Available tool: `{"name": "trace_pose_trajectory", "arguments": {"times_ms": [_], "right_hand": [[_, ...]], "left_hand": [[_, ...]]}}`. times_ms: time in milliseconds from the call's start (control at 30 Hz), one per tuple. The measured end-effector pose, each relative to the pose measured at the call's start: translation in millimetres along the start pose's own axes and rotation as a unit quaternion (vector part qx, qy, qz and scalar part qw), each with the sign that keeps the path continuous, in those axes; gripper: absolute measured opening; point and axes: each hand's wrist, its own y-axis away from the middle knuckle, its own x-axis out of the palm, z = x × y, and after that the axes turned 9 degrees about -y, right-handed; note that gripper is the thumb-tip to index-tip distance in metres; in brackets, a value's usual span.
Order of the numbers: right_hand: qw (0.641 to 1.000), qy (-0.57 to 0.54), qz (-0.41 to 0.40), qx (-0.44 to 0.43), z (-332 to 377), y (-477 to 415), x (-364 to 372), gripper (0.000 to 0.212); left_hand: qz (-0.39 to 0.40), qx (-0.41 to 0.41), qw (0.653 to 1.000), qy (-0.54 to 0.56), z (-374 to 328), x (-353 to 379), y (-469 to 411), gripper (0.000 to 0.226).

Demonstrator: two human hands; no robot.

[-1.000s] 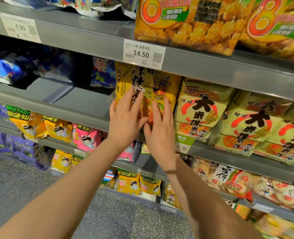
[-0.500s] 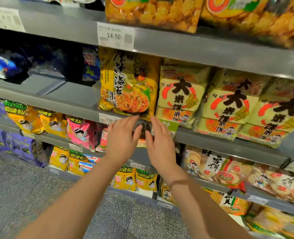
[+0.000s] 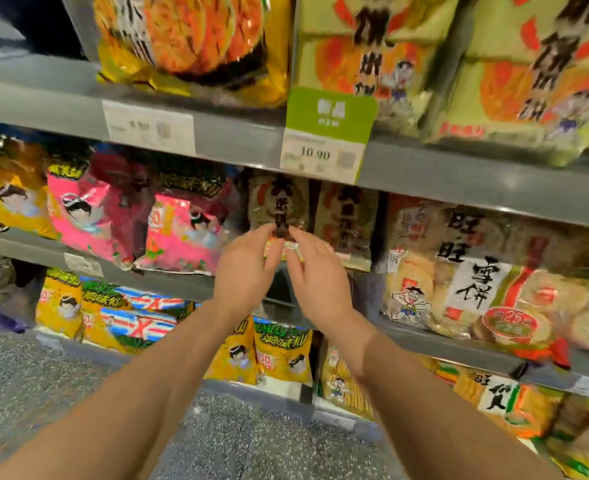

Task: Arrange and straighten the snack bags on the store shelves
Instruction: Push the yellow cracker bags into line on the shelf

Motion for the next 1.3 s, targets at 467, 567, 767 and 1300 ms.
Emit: {"name": "trace_pose_trajectory", "arguments": {"times_ms": [467, 567, 767, 1300], "right_hand": [[0.990, -0.065, -0.048, 0.116, -96, -62, 96, 0.055], [0.983, -0.094, -0.065, 0.143, -92, -67, 101, 0.061], [0.946, -0.194, -0.106, 0.237, -81, -72, 89, 0.075], [0.907, -0.301, -0.135, 0.263, -11, 16, 32, 0.065]], "left_hand": [[-0.024, -0.077, 0.993, 0.090, 56, 117, -45, 0.056], [-0.006, -0.106, 0.988, 0.111, 57, 121, -54, 0.055], [-0.030, -0.166, 0.981, 0.095, 47, 113, -53, 0.094], [-0.011, -0.212, 0.963, 0.168, -14, 19, 57, 0.104]]}}
